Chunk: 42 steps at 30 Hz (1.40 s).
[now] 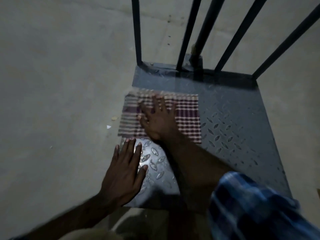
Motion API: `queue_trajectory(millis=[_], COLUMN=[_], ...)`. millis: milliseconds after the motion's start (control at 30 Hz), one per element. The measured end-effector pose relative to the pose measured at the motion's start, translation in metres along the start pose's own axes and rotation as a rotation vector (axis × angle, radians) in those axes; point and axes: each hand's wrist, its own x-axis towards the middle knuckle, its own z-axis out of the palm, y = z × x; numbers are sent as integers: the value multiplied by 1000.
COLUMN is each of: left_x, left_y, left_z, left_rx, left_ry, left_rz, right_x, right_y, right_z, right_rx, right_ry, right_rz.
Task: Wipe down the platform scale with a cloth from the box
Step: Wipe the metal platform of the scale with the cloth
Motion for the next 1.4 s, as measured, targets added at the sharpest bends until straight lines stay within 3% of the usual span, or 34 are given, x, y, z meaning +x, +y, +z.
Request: queue_trajectory(millis=[133, 400, 533, 633, 833, 1000, 1100, 1233, 1400], left_x=[0, 7, 15, 17, 50, 59, 57, 58, 55], left_y=[-2, -5, -6, 0, 21, 24, 23, 22, 27], left_z=[-1, -5, -5, -5, 3, 6, 5, 4, 6], left_rx=[22, 156, 154, 117, -46, 56, 30, 5, 29], left_ry=[4, -40, -62, -24, 100, 168, 164, 168, 129], left_rz=[36, 127, 105, 40, -423, -410, -416, -441, -461], right_x=[-7, 8, 17, 14, 30, 45, 42, 21, 2], right_y=[-12, 20, 6, 20, 23, 9, 13, 33, 61], right_z=[9, -6, 3, 5, 0, 3, 1, -4, -8], right_rx=[-29, 67, 36, 3, 65, -31, -30, 18, 29], right_ry=[22, -17, 17, 25, 34, -2, -2, 14, 28], right_rz=[-238, 108, -112, -238, 125, -217, -275, -179, 215])
